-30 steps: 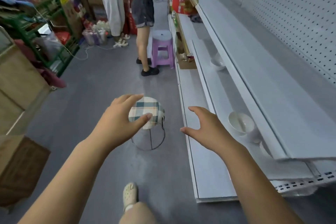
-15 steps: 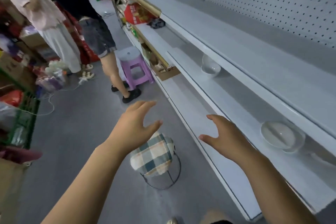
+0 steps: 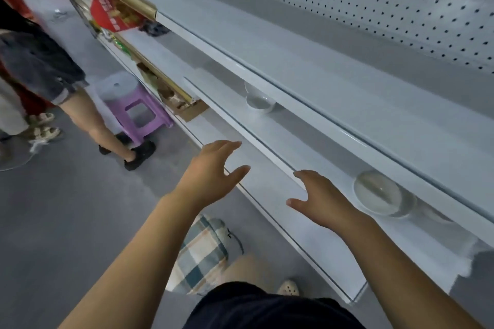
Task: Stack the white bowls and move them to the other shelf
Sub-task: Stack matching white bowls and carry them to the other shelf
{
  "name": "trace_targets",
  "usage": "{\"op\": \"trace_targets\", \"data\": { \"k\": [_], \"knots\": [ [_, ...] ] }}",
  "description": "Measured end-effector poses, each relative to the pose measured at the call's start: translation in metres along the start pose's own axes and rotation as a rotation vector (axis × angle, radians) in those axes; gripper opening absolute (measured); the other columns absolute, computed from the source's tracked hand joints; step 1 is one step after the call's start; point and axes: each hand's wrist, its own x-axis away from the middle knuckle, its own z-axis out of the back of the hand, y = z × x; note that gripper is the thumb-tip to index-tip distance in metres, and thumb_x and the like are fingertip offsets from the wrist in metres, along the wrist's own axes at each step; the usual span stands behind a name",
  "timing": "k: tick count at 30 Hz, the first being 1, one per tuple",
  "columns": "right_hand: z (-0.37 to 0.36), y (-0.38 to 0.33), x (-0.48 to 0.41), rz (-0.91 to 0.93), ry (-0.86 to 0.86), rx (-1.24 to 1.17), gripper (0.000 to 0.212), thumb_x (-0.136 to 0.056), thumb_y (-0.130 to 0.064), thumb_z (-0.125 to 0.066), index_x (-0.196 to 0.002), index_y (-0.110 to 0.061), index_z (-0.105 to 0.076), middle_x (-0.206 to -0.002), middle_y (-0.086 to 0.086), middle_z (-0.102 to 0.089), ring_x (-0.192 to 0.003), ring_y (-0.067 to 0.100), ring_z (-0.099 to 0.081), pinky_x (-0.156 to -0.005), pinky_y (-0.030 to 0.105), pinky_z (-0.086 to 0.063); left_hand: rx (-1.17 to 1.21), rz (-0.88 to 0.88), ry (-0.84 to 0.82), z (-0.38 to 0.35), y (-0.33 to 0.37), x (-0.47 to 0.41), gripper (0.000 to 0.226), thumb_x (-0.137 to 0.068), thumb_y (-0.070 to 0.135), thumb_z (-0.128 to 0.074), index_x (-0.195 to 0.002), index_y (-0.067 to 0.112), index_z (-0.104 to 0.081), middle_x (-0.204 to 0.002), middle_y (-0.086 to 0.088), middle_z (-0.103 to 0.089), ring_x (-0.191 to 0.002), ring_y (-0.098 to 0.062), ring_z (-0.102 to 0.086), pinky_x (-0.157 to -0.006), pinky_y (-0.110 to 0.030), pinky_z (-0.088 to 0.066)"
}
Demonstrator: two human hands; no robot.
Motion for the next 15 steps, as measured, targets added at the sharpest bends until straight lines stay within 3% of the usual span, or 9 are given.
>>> {"op": "trace_targets", "data": {
  "k": [6, 15],
  "knots": [
    [-0.001, 0.012, -0.029, -0.053, 0.031, -0.051, 0.074, -0.095, -0.041, -0.069, -0.157, -0.018, -0.035, -0.163, -0.001, -0.034, -0.147, 0.020, -0.037, -0.119, 0.038, -0.035, -0.038, 0.002, -0.113, -0.023, -0.026, -0.046, 0.063, -0.097, 0.059, -0.056, -0.151, 0.028, -0.044, -0.153, 0.003, -0.048, -0.142, -0.021, -0.043, -0.117, -0.044, -0.038],
    [-0.020, 0.034, -0.097, -0.161, 0.138, -0.041, 0.071, -0.100, -0.041, -0.062, -0.159, -0.017, -0.030, -0.166, 0.000, -0.027, -0.151, 0.021, -0.027, -0.119, 0.032, -0.031, -0.169, -0.154, -0.252, -0.071, -0.044, -0.152, 0.064, -0.098, 0.058, -0.053, -0.153, 0.027, -0.042, -0.159, 0.001, -0.042, -0.146, -0.022, -0.037, -0.119, -0.039, -0.031]
  ]
}}
